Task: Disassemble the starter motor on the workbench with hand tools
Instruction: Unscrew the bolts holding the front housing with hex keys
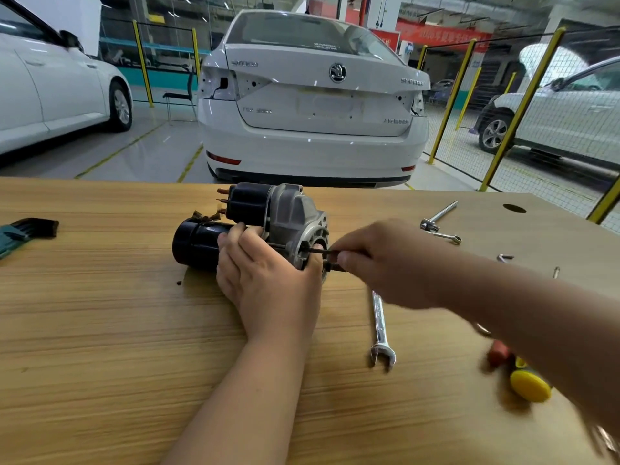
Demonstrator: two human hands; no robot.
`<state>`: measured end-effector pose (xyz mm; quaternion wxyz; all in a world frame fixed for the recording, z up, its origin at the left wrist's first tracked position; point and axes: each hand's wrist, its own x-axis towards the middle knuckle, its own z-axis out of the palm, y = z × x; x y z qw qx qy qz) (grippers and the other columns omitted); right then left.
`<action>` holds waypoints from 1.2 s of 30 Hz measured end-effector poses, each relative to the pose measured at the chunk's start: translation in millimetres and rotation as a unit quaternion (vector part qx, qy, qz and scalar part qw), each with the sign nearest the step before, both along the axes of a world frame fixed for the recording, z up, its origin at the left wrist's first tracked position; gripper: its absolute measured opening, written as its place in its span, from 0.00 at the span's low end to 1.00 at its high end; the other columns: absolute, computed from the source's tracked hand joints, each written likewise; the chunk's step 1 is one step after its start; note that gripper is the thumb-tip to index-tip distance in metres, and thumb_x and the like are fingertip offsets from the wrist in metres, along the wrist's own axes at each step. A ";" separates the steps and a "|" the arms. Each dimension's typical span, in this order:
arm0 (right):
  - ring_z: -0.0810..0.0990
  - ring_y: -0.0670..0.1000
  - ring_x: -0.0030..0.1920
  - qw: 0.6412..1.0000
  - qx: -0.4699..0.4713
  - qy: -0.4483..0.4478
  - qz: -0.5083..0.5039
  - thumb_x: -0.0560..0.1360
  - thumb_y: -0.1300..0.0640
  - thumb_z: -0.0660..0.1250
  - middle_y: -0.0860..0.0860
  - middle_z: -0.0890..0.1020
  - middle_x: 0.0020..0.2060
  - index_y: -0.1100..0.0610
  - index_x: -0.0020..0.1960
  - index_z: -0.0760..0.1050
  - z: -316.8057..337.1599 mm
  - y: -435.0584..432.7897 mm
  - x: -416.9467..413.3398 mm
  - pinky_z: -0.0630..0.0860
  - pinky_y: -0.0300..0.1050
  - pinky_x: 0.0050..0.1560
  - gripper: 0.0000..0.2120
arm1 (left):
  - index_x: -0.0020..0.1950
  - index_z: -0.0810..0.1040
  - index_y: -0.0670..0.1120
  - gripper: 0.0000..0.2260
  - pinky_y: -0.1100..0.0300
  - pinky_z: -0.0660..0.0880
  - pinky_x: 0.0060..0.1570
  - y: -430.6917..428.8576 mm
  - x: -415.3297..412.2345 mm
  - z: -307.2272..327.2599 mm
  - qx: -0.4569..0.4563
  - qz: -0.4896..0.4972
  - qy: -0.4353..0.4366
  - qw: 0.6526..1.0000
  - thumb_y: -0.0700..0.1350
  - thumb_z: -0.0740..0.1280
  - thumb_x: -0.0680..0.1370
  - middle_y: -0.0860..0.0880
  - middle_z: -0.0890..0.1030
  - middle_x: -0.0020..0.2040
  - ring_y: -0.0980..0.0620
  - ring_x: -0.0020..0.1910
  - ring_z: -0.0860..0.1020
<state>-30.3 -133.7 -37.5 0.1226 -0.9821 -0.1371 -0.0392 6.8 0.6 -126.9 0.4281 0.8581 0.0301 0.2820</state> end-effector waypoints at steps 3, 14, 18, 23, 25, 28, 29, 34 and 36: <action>0.66 0.44 0.23 0.964 0.201 0.173 -0.003 0.80 0.56 0.61 0.44 0.71 0.21 0.52 0.52 0.83 11.1 -12.5 15.3 0.67 0.39 0.26 0.11 | 0.69 0.60 0.43 0.35 0.44 0.53 0.73 1.4 -5.1 4.3 0.009 -0.013 0.018 1.000 0.57 0.72 0.71 0.45 0.57 0.74 0.43 0.75 0.52; 0.67 0.41 0.20 0.984 0.147 0.101 -0.003 0.80 0.48 0.60 0.42 0.74 0.20 0.46 0.48 0.82 -4.6 -0.7 9.3 0.67 0.33 0.23 0.11 | 0.75 0.61 0.49 0.44 0.40 0.58 0.70 17.2 38.9 104.3 0.245 -0.081 0.136 0.957 0.71 0.67 0.67 0.45 0.62 0.74 0.40 0.74 0.58; 0.72 0.41 0.25 0.996 0.074 0.051 0.009 0.81 0.49 0.58 0.46 0.75 0.26 0.47 0.41 0.78 -3.4 5.8 6.5 0.63 0.31 0.23 0.13 | 0.72 0.65 0.47 0.45 0.48 0.64 0.62 16.2 66.0 113.3 0.369 -0.112 0.269 0.883 0.75 0.66 0.65 0.43 0.70 0.68 0.40 0.68 0.63; 0.73 0.45 0.31 0.998 -0.049 0.006 0.036 0.82 0.48 0.56 0.47 0.76 0.31 0.50 0.44 0.77 5.8 7.7 5.9 0.64 0.40 0.28 0.14 | 0.68 0.69 0.51 0.37 0.50 0.66 0.56 20.3 60.4 111.0 0.342 -0.102 0.240 0.903 0.71 0.68 0.67 0.46 0.69 0.64 0.41 0.67 0.61; 0.71 0.46 0.31 0.985 -0.145 -0.067 0.071 0.82 0.48 0.55 0.46 0.73 0.31 0.52 0.46 0.76 6.8 9.4 2.1 0.61 0.40 0.27 0.14 | 0.69 0.67 0.52 0.37 0.46 0.68 0.62 24.4 56.2 109.8 0.338 -0.089 0.226 0.909 0.70 0.69 0.66 0.47 0.69 0.65 0.40 0.69 0.60; 0.67 0.46 0.27 0.957 -0.223 -0.151 0.107 0.82 0.49 0.54 0.46 0.70 0.29 0.52 0.48 0.75 6.4 9.0 -4.7 0.58 0.39 0.26 0.13 | 0.79 0.45 0.54 0.52 0.42 0.64 0.68 28.8 46.3 108.8 0.319 -0.083 0.228 0.916 0.68 0.71 0.66 0.45 0.63 0.75 0.38 0.74 0.56; 0.67 0.46 0.26 0.955 -0.226 -0.157 0.107 0.82 0.49 0.54 0.46 0.69 0.29 0.52 0.49 0.75 5.9 8.1 -6.9 0.58 0.39 0.26 0.13 | 0.78 0.35 0.54 0.56 0.41 0.63 0.67 29.7 42.2 108.4 0.306 -0.078 0.227 0.921 0.67 0.72 0.66 0.43 0.62 0.76 0.38 0.75 0.55; 0.71 0.44 0.29 0.994 -0.073 -0.041 0.065 0.82 0.44 0.54 0.46 0.74 0.30 0.51 0.48 0.79 3.5 13.7 -13.2 0.62 0.40 0.27 0.17 | 0.77 0.32 0.54 0.57 0.41 0.65 0.65 33.3 30.8 102.7 0.262 -0.058 0.197 0.943 0.65 0.73 0.67 0.43 0.63 0.74 0.39 0.74 0.55; 0.71 0.41 0.27 0.996 0.050 0.064 0.037 0.81 0.44 0.57 0.45 0.77 0.29 0.50 0.48 0.82 8.6 11.5 -6.2 0.66 0.39 0.29 0.17 | 0.78 0.37 0.55 0.54 0.41 0.66 0.63 33.0 29.4 102.7 0.260 -0.051 0.196 0.944 0.63 0.73 0.67 0.44 0.64 0.73 0.39 0.73 0.56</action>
